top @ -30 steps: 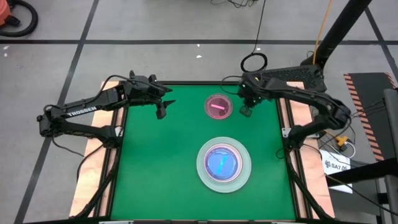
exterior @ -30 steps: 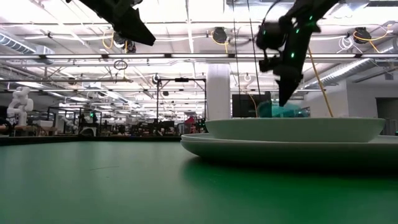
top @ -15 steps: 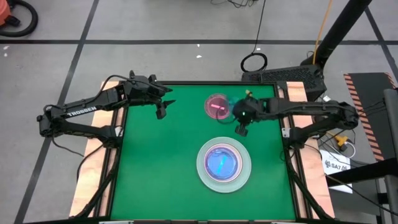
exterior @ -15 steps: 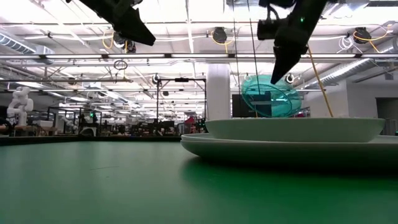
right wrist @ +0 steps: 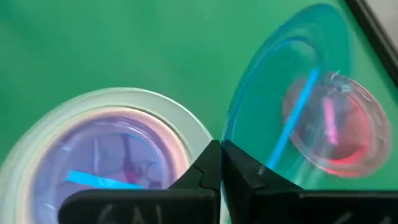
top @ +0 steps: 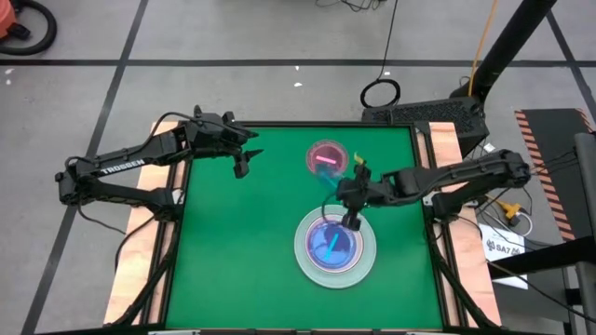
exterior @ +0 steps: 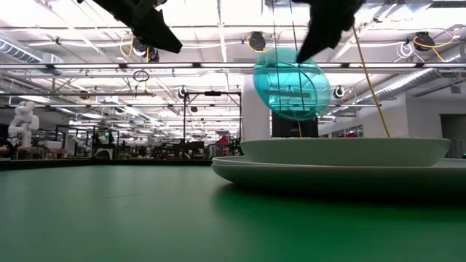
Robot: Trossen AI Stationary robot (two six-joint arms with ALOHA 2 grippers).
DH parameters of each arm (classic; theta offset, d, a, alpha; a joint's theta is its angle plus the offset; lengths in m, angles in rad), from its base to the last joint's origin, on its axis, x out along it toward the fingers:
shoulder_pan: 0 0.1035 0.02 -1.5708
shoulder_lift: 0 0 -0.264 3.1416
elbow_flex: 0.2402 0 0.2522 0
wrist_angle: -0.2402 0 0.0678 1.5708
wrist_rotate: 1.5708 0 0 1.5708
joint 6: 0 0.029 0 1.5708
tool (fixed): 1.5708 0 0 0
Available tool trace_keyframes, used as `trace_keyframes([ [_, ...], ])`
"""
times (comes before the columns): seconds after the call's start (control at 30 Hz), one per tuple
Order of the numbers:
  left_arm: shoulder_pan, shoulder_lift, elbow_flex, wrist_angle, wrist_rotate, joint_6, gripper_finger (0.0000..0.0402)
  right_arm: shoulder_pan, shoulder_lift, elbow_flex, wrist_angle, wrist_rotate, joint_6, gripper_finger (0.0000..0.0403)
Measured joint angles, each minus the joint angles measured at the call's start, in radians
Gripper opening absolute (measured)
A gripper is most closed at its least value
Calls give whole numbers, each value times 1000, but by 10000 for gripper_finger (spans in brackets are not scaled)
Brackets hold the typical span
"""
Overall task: Stack plastic plates
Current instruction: Stack the blue plate on top of the blue plate
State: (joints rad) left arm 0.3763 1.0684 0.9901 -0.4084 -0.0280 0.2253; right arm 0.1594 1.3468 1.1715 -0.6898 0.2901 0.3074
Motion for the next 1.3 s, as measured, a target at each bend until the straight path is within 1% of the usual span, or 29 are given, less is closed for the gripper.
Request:
trace_keyframes([
  [0.1,0,0,0,0,0,2,237,51,76,58,18,-2,12,0],
  [0.2,0,0,0,0,0,2,237,107,177,148,-22,-2,18,0],
  [0.4,0,0,0,-1,0,-2,237,199,365,387,-239,52,21,0],
  [0.53,0,0,0,-3,0,-2,237,230,452,473,-373,56,96,0],
  [0.7,0,0,0,-9,0,-3,237,263,498,492,-434,20,150,0],
  [0.97,0,0,0,-16,0,-6,237,261,502,492,-437,14,159,0],
  [1.2,-1,0,0,-15,0,-2,237,268,539,491,-438,-105,178,1],
  [1.3,0,0,0,-14,0,-2,237,276,553,491,-435,-107,186,12],
])
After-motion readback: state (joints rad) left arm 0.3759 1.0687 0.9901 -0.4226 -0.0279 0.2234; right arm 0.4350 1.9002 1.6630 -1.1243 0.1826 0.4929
